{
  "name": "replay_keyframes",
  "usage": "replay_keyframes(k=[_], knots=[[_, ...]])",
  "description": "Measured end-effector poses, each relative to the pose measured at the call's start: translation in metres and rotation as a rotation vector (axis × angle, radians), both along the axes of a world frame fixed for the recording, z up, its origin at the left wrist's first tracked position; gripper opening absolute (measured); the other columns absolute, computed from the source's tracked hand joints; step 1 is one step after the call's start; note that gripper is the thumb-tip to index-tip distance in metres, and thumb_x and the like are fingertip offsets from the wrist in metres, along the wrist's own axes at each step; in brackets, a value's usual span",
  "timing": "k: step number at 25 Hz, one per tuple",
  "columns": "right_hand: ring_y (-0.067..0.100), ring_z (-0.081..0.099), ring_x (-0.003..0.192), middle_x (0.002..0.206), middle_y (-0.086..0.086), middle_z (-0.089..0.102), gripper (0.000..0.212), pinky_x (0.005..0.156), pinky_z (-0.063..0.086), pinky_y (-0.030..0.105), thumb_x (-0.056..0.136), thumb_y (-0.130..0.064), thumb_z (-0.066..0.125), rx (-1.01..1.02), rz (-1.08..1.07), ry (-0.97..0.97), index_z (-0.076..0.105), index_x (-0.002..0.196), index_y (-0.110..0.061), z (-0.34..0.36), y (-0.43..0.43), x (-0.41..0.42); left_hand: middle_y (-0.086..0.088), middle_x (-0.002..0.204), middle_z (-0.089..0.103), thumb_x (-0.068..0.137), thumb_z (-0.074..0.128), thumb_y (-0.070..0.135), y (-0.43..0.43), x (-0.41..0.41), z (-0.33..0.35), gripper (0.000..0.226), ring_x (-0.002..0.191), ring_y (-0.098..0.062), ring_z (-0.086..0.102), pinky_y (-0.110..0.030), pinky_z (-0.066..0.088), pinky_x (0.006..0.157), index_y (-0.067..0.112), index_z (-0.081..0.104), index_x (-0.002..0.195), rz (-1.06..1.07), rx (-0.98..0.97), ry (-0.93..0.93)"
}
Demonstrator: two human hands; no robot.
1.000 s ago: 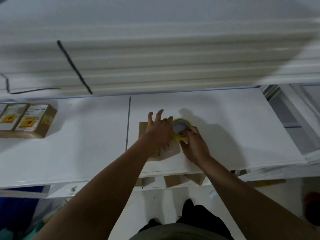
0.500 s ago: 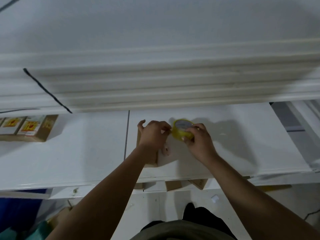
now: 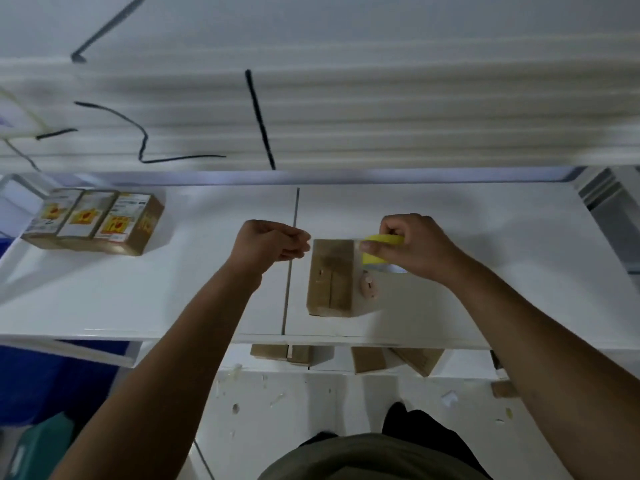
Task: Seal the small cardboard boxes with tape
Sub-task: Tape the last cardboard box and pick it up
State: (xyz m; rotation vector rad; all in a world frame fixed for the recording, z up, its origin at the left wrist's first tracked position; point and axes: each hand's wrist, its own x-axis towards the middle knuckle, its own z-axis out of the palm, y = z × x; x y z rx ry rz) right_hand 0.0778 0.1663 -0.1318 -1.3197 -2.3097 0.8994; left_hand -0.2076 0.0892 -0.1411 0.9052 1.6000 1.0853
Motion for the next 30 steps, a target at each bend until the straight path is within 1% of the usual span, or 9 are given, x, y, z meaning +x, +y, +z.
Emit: replay_keyframes(k=[2,4,7,11,15,20,23,27,30], knots=[[0.017,0.039,0.056,0.058,0.002,0.035,0.076,0.058,0.030,0.034,0.064,-0.091,0.058,-0.042,-0.087,-0.178,0.043,0.060,-0.016,-0.014,0.009,-0.004,-0.008,0.090,0.084,0.090,0.078,0.004,-0.012,-0.010,-0.017,0.008,0.085,-0.020,0.082,-0.030,0.064,0.080,0.010,0.084,0.091,0.087,-0.112,0.000],[0.018,0.038,0.057,0.059,0.003,0.033,0.080,0.060,0.029,0.034,0.063,-0.095,0.053,-0.103,-0.060,-0.207,0.045,0.059,-0.015,-0.029,0.015,-0.004,-0.008,0.090,0.084,0.093,0.075,0.002,-0.022,-0.012,-0.037,0.008,0.085,-0.019,0.082,-0.026,0.064,0.075,0.006,0.082,0.094,0.126,-0.182,-0.034],[0.015,0.040,0.053,0.054,-0.002,0.034,0.076,0.058,0.033,0.033,0.067,-0.093,0.054,-0.092,-0.086,-0.228,0.043,0.057,-0.019,-0.046,0.015,-0.004,-0.007,0.089,0.083,0.095,0.071,-0.002,-0.028,-0.011,-0.059,0.014,0.084,-0.019,0.081,-0.021,0.064,0.068,0.007,0.082,0.092,0.177,-0.184,-0.065],[0.018,0.046,0.056,0.055,-0.003,0.037,0.070,0.058,0.035,0.032,0.073,-0.086,0.061,-0.070,-0.118,-0.344,0.042,0.059,-0.020,-0.059,0.013,-0.006,-0.011,0.088,0.083,0.094,0.071,-0.003,-0.022,-0.005,-0.075,0.014,0.085,-0.024,0.081,-0.027,0.065,0.077,0.005,0.082,0.093,0.208,-0.176,0.000],[0.019,0.049,0.057,0.056,-0.002,0.040,0.067,0.059,0.036,0.033,0.077,-0.082,0.064,-0.068,-0.148,-0.325,0.043,0.060,-0.020,-0.060,0.012,-0.005,-0.013,0.090,0.082,0.094,0.073,0.000,-0.015,0.000,-0.079,0.011,0.087,-0.027,0.080,-0.033,0.064,0.084,0.000,0.082,0.100,0.229,-0.166,-0.009],[0.015,0.037,0.053,0.052,-0.005,0.030,0.071,0.058,0.033,0.033,0.077,-0.078,0.067,-0.071,-0.154,-0.191,0.036,0.056,-0.018,-0.053,0.015,-0.001,-0.006,0.084,0.083,0.092,0.072,0.000,-0.012,-0.004,-0.080,0.015,0.084,-0.022,0.080,-0.032,0.064,0.080,0.008,0.084,0.096,0.242,-0.125,0.028],[0.016,0.044,0.055,0.054,-0.005,0.035,0.068,0.058,0.036,0.033,0.079,-0.077,0.067,-0.046,-0.145,-0.223,0.040,0.057,-0.019,-0.054,0.015,-0.001,-0.004,0.082,0.083,0.092,0.072,0.001,-0.010,0.000,-0.082,0.015,0.080,-0.021,0.081,-0.031,0.064,0.078,0.010,0.083,0.093,0.260,-0.132,0.048],[0.020,0.051,0.059,0.057,-0.003,0.043,0.066,0.060,0.037,0.033,0.081,-0.076,0.067,-0.032,-0.152,-0.318,0.042,0.060,-0.018,-0.060,0.017,-0.005,-0.006,0.080,0.082,0.091,0.076,0.005,-0.006,0.003,-0.089,0.007,0.076,-0.023,0.082,-0.035,0.065,0.080,0.007,0.082,0.094,0.284,-0.142,0.039],[0.021,0.055,0.065,0.059,-0.005,0.049,0.064,0.058,0.035,0.031,0.081,-0.075,0.066,0.000,-0.161,-0.356,0.044,0.060,-0.019,-0.063,0.021,-0.012,-0.008,0.077,0.081,0.093,0.075,0.005,-0.004,0.009,-0.096,0.008,0.069,-0.026,0.081,-0.038,0.067,0.075,0.004,0.081,0.098,0.313,-0.168,0.018]])
